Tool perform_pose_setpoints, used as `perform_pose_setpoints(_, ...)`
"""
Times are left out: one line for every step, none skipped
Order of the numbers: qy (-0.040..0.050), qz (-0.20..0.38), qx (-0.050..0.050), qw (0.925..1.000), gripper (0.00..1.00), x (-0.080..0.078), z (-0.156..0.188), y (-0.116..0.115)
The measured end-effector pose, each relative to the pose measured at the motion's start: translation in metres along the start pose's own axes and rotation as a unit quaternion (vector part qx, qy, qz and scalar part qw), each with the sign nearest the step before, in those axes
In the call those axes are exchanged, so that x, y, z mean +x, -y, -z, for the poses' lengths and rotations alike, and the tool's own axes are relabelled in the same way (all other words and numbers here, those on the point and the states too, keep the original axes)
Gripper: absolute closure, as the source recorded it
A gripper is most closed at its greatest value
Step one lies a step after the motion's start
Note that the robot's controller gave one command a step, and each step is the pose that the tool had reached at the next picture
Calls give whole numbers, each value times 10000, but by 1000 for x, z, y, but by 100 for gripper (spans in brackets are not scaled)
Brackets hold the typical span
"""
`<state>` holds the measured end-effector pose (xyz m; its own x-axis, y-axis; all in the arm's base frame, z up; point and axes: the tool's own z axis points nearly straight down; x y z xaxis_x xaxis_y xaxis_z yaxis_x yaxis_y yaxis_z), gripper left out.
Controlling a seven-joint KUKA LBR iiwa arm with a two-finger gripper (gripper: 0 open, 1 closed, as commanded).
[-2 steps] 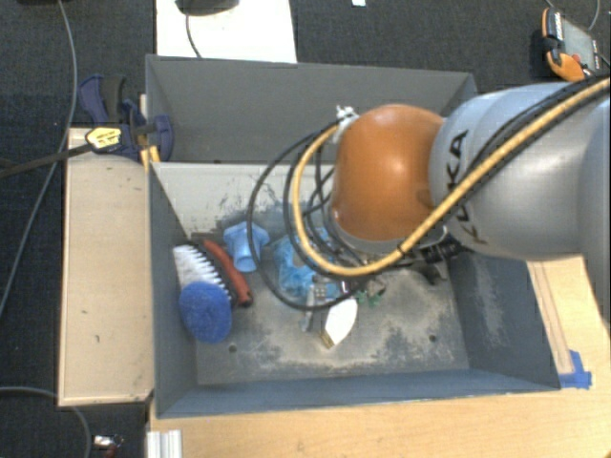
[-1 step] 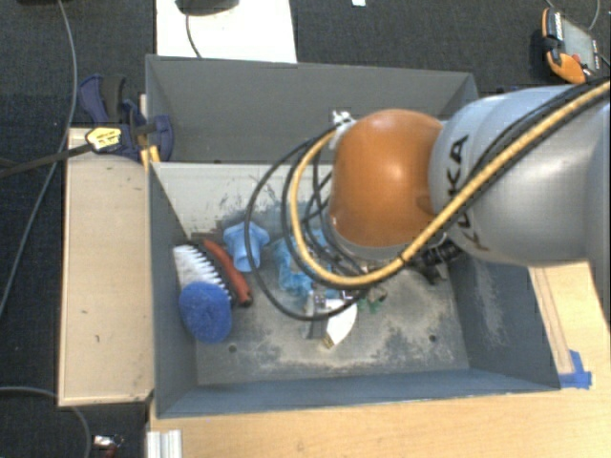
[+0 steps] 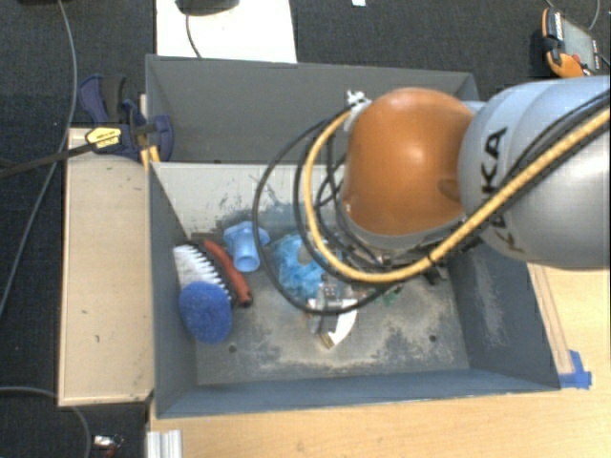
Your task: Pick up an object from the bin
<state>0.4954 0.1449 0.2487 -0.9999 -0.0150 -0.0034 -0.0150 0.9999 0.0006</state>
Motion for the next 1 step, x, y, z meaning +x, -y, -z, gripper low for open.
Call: perform_pose_setpoints(-30,1362,2,9907,0,-36,-49,13)
